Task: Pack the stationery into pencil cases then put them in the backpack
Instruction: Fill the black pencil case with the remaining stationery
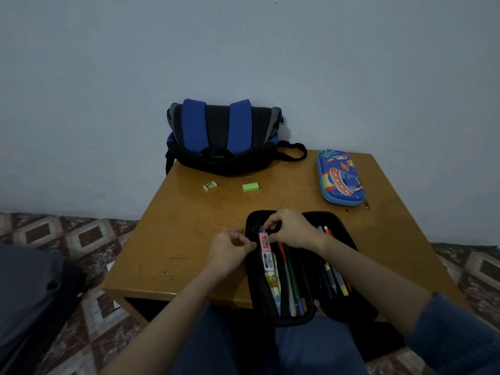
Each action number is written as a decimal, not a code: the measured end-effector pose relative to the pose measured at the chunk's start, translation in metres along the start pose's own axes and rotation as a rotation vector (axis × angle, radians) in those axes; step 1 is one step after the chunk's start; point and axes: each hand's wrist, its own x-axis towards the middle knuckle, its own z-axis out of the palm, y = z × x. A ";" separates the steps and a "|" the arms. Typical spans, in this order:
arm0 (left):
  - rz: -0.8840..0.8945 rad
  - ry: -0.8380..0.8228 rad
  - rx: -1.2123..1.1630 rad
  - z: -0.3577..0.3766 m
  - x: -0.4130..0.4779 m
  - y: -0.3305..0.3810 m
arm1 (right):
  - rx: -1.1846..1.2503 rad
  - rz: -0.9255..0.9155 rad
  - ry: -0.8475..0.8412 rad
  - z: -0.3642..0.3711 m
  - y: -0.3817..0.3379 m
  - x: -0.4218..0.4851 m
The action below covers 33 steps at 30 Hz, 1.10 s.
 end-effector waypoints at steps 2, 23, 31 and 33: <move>-0.003 0.001 -0.017 -0.001 0.001 0.000 | -0.006 -0.006 0.017 0.001 -0.001 0.000; 0.206 0.151 0.579 -0.036 0.028 -0.068 | -0.043 0.141 0.237 -0.009 0.002 0.090; 0.226 0.177 0.552 -0.033 0.028 -0.070 | -0.305 0.057 0.102 0.003 0.006 0.118; 0.229 0.182 0.553 -0.033 0.028 -0.071 | -0.309 0.055 0.119 0.007 0.006 0.119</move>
